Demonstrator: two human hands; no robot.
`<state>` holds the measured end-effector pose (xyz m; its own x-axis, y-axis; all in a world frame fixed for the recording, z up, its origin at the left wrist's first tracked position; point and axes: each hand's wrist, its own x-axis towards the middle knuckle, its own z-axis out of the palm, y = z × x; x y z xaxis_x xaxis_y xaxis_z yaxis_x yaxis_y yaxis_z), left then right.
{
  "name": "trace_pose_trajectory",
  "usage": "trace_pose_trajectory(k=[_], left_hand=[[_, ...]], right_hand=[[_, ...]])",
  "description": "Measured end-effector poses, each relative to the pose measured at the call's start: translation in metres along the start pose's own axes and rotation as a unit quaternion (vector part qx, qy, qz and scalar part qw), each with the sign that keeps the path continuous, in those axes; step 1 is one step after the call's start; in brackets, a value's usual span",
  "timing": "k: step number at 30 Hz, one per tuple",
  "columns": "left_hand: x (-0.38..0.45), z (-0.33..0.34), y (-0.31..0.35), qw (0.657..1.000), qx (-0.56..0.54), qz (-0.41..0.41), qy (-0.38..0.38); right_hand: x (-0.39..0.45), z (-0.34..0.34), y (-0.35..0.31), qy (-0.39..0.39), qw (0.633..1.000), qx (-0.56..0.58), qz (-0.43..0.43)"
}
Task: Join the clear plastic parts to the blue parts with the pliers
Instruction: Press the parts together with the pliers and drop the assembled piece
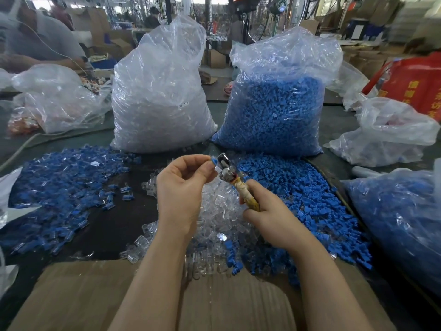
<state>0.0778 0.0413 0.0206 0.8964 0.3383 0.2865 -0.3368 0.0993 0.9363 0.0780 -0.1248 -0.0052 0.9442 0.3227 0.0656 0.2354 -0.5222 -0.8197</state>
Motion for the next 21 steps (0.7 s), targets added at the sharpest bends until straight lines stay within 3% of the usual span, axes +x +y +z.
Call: trace_pose_trajectory(k=[13, 21], left_hand=[[-0.0002, -0.005, 0.0004, 0.999, -0.008, -0.003, -0.041], [-0.0021, -0.0009, 0.0026, 0.999, -0.005, -0.001, -0.037]], right_hand=[[-0.0005, -0.0009, -0.0047, -0.014, 0.999, 0.034, 0.002], [-0.0008, -0.0021, -0.0066, 0.015, 0.999, -0.043, -0.007]])
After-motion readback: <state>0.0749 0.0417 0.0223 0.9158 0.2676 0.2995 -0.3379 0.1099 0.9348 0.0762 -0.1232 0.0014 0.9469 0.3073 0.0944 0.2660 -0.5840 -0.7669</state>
